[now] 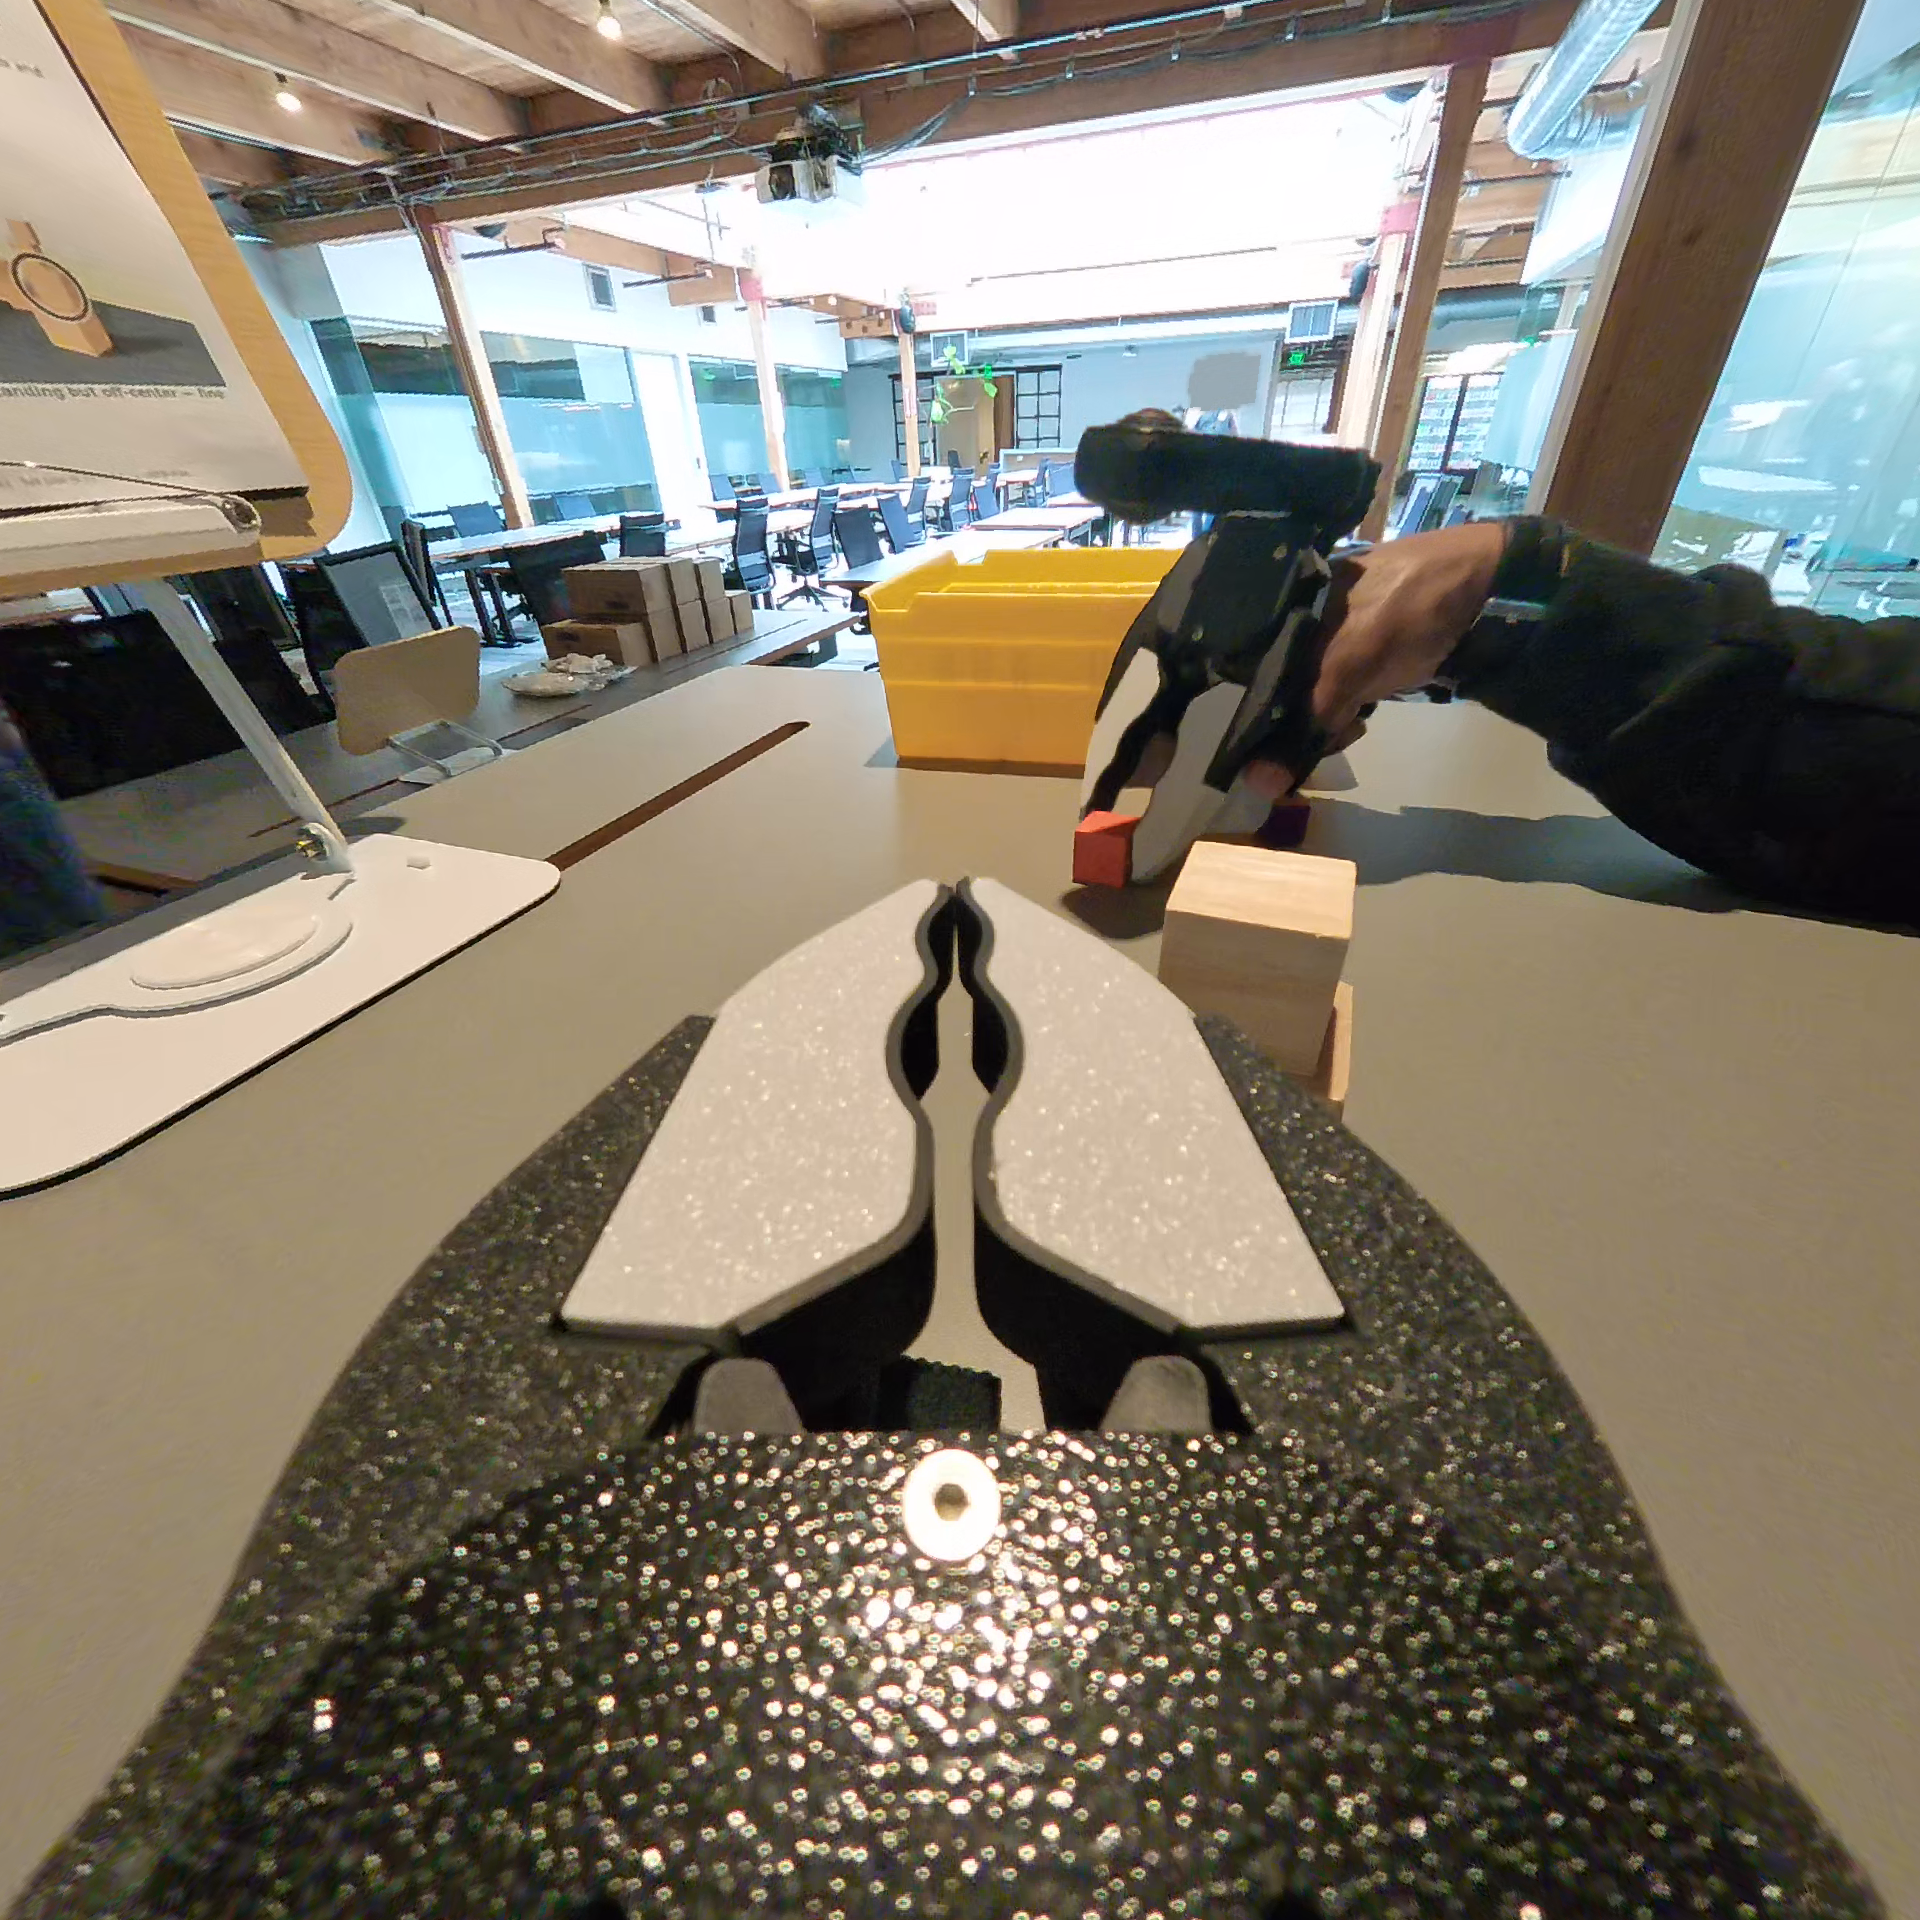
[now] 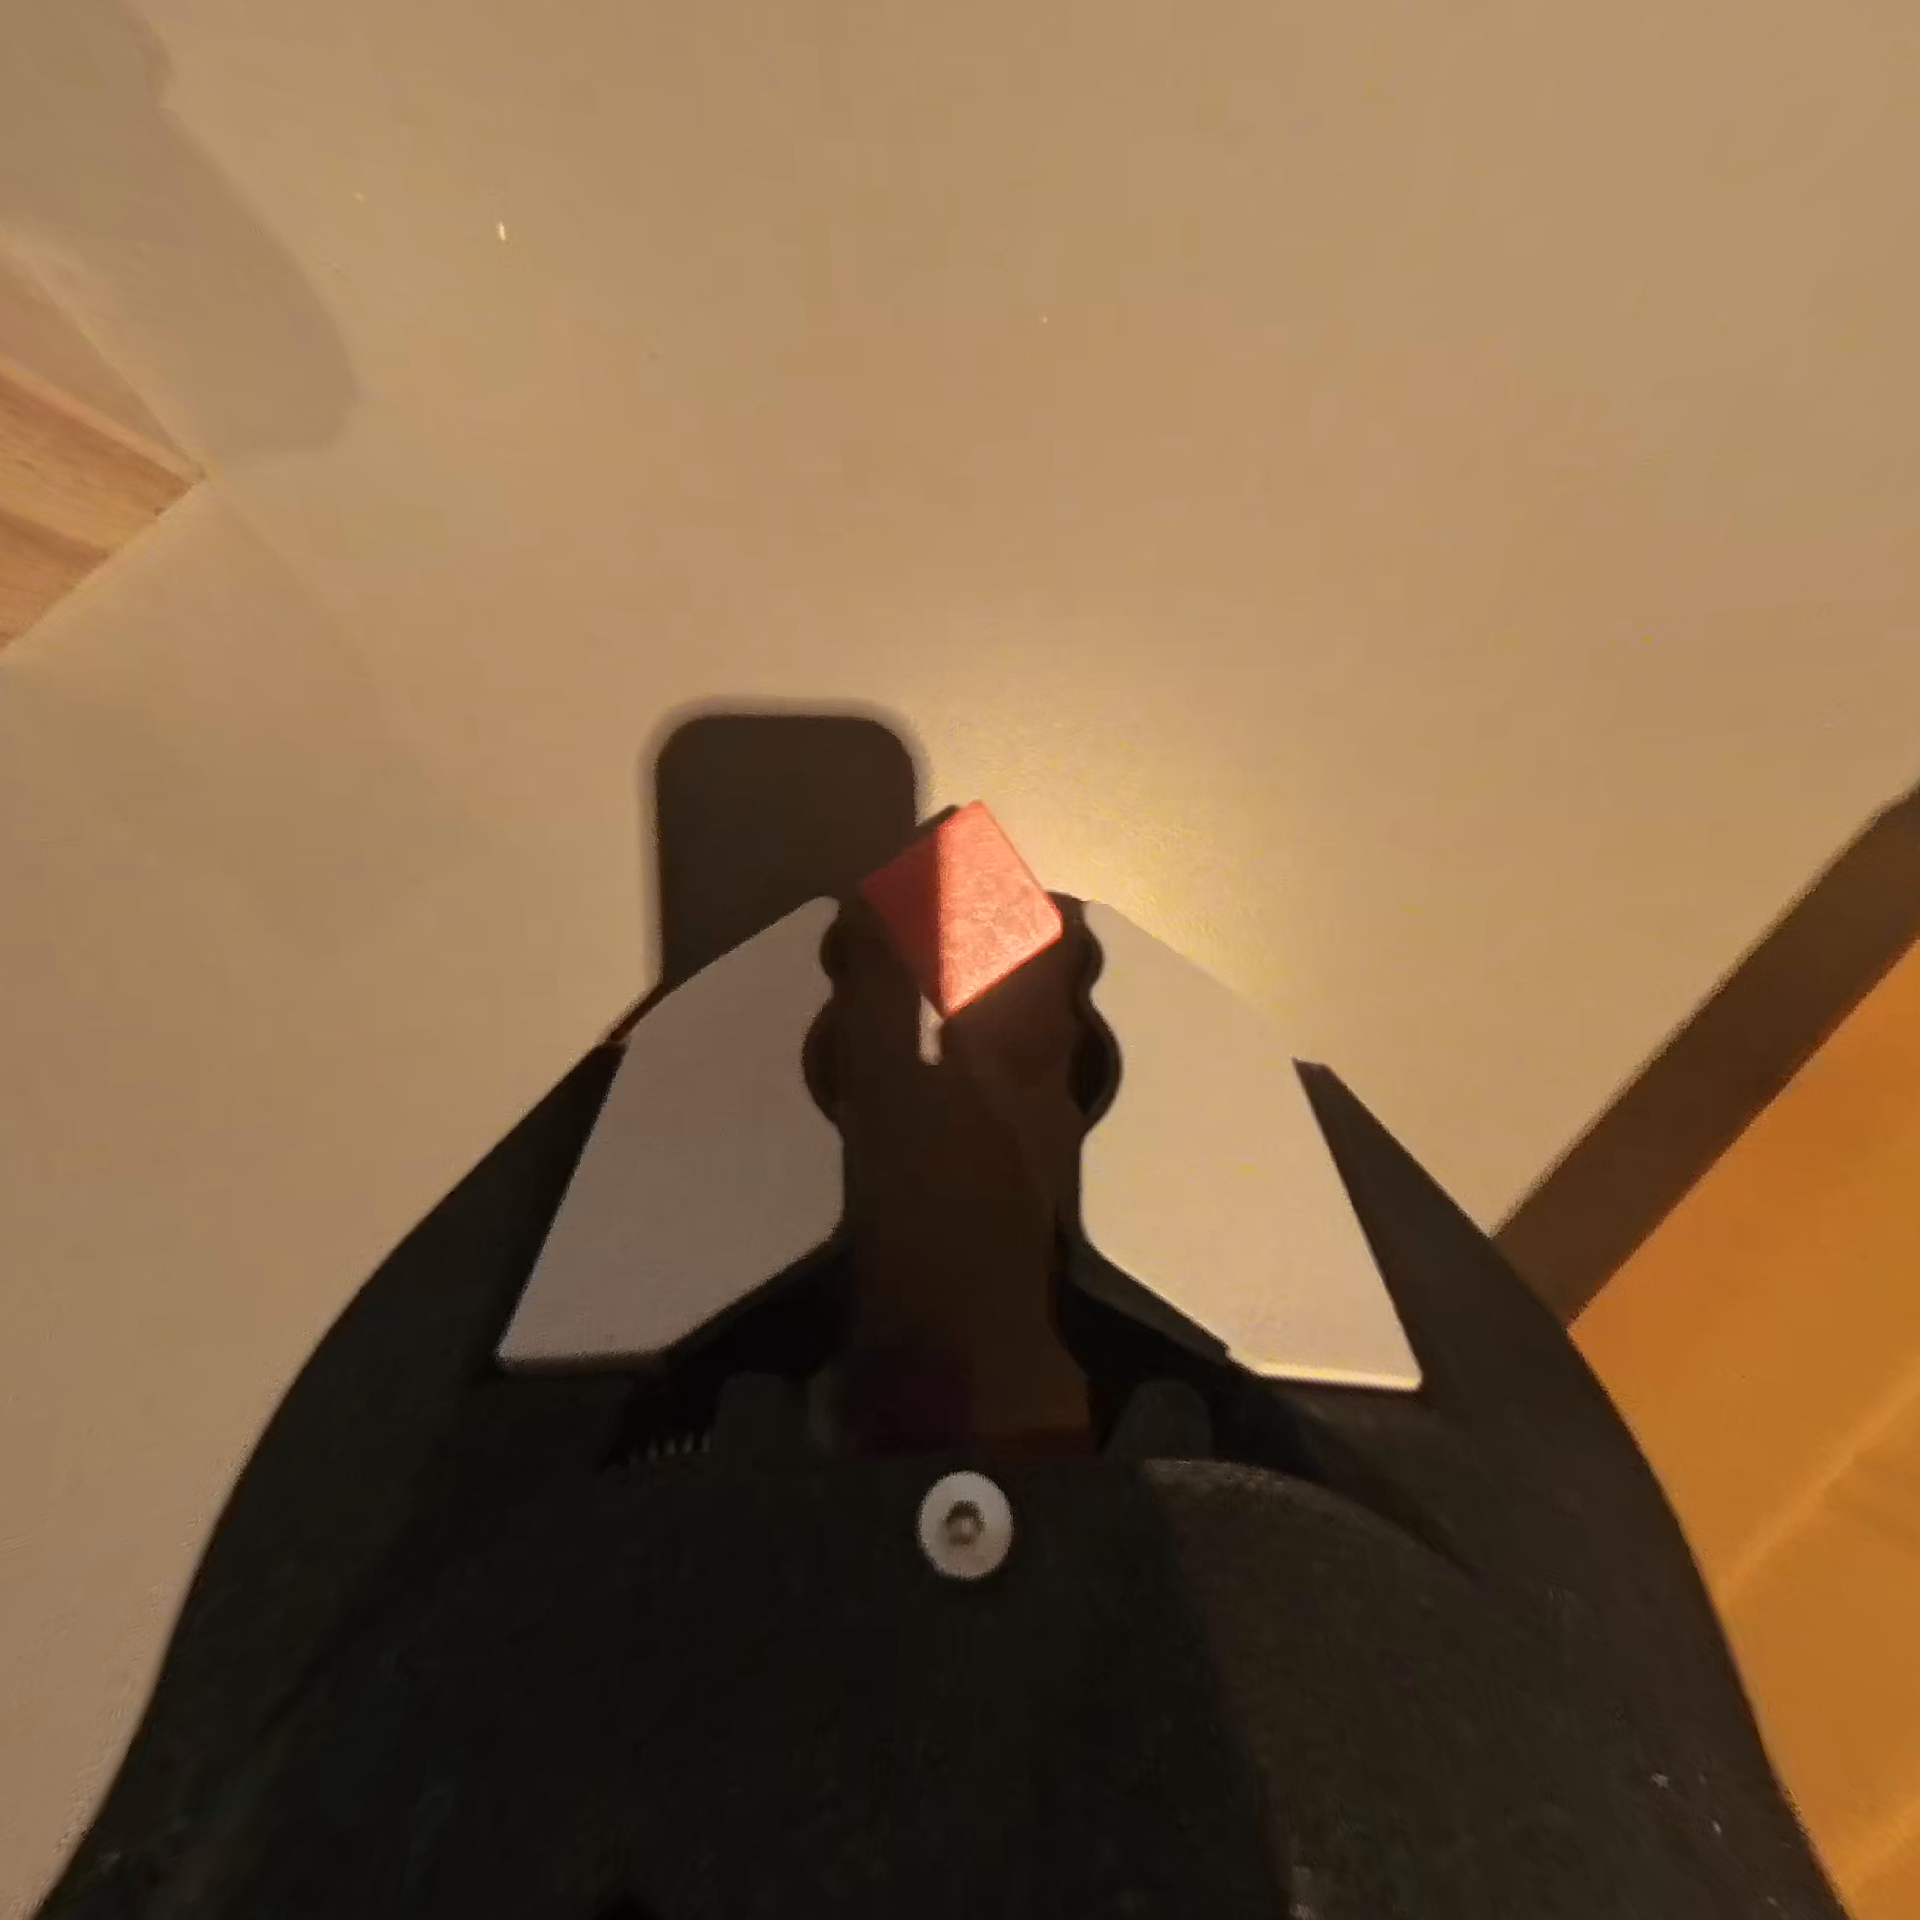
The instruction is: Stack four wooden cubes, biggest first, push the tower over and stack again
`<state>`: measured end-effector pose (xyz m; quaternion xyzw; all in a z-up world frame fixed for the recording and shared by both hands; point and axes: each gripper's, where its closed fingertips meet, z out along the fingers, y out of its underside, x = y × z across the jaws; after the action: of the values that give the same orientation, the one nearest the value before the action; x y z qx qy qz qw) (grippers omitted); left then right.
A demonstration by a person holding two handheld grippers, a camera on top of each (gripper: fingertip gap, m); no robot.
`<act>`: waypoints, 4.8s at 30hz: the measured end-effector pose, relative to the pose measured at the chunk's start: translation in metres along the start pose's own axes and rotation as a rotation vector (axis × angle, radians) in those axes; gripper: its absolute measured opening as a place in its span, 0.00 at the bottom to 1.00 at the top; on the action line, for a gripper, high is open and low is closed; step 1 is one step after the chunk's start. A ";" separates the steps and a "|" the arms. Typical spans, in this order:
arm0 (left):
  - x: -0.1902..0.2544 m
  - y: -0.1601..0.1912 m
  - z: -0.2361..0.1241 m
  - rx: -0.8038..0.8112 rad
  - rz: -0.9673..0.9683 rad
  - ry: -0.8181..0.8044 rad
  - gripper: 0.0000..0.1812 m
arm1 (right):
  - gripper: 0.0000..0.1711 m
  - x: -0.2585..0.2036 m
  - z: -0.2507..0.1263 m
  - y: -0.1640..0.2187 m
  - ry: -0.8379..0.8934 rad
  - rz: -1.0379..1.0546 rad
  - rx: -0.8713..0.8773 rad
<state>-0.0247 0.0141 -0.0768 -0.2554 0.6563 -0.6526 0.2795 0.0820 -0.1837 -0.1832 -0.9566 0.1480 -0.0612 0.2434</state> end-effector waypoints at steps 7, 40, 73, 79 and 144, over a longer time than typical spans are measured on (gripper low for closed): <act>0.001 0.001 0.001 -0.009 0.008 0.001 0.00 | 0.17 -0.002 -0.001 -0.016 -0.016 -0.017 0.083; -0.002 0.001 0.001 -0.010 -0.026 0.013 0.00 | 0.17 -0.160 -0.047 -0.117 -0.231 -0.376 0.202; 0.000 0.002 0.002 -0.018 -0.012 0.017 0.00 | 0.24 -0.039 -0.085 -0.031 0.052 0.186 0.382; 0.000 0.005 0.005 -0.039 -0.028 0.029 0.00 | 0.21 -0.020 -0.085 0.053 0.307 0.272 0.267; -0.001 0.003 0.006 -0.024 -0.025 0.049 0.00 | 0.12 -0.166 -0.074 -0.134 -0.371 -0.590 0.306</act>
<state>-0.0202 0.0105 -0.0797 -0.2507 0.6675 -0.6543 0.2520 -0.0551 -0.0528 -0.0614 -0.9055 -0.1911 0.0242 0.3781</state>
